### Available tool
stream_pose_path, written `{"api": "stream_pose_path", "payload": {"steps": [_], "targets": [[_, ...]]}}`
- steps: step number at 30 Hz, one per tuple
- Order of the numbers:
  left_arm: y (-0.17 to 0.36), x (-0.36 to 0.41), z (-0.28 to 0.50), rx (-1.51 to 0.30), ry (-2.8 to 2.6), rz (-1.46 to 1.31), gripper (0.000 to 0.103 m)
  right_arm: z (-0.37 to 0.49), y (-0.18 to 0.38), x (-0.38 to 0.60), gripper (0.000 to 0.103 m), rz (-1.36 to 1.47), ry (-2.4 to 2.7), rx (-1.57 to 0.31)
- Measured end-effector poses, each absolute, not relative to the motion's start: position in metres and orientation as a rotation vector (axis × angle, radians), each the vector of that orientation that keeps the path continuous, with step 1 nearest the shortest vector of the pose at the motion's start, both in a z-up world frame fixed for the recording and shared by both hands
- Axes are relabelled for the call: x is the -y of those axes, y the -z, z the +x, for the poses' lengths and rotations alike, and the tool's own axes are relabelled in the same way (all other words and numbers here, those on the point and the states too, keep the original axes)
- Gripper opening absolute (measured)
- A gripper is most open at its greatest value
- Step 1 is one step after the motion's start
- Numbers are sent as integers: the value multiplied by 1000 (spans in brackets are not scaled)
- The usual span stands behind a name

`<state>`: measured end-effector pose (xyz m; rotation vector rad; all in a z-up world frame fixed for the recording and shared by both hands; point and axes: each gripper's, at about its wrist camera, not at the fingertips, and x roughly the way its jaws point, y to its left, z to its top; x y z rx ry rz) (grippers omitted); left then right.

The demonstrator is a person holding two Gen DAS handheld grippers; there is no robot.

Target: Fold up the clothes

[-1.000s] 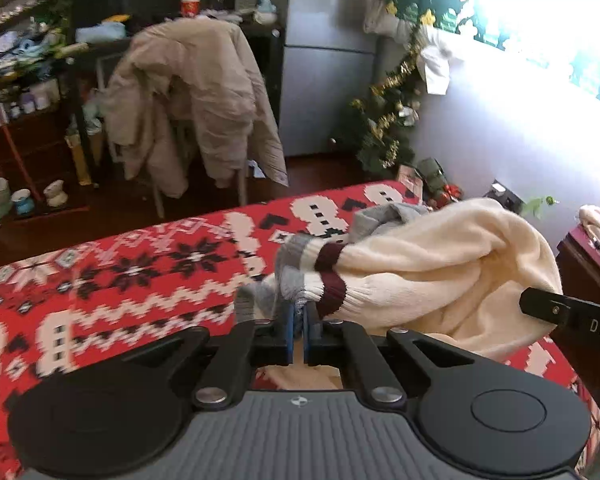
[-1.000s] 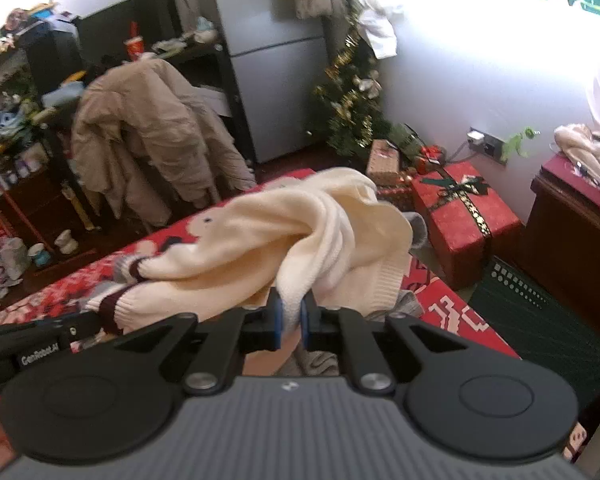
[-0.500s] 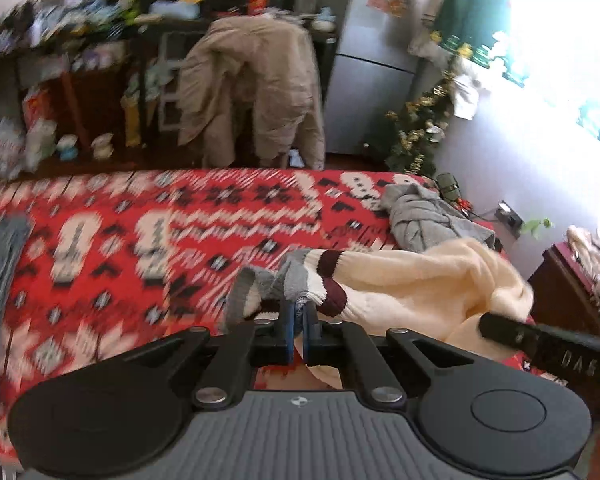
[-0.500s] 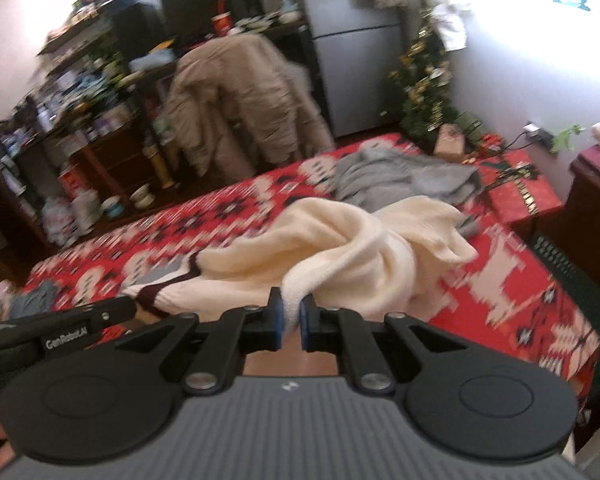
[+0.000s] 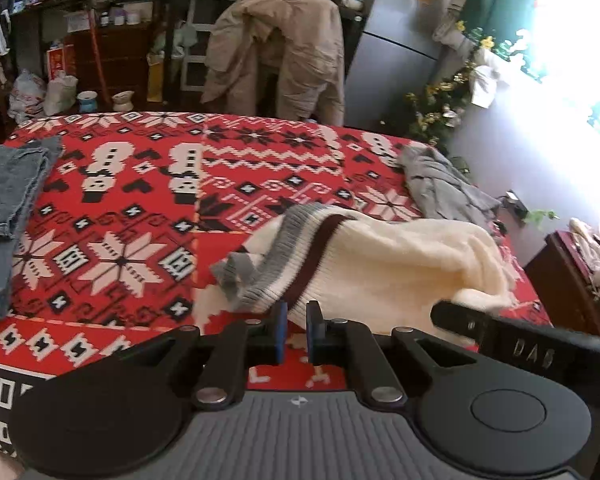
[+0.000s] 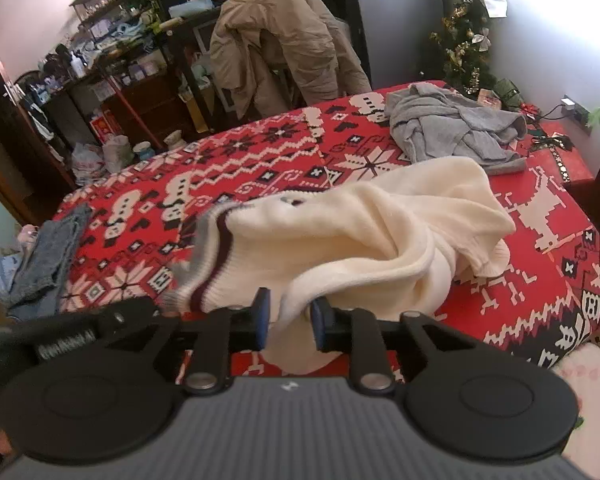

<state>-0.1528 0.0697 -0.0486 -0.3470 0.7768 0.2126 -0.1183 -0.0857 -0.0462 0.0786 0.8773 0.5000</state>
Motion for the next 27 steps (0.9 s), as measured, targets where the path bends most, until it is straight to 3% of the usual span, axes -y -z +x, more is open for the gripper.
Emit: {"api": "stream_pose_path", "payload": {"steps": [8, 11, 15, 24, 27], "targets": [[43, -29, -151, -760, -76, -267, 30, -103, 18, 129, 37, 104, -446, -810], [45, -13, -144, -769, -23, -241, 34, -92, 15, 148, 42, 131, -410, -804], [50, 13, -130, -772, 3, -140, 43, -76, 17, 173, 42, 181, -368, -821], [56, 31, -123, -842, 128, -94, 45, -61, 35, 208, 43, 242, -321, -845], [57, 39, -125, -845, 131, -56, 56, -58, 39, 213, 44, 253, -313, -849]]}}
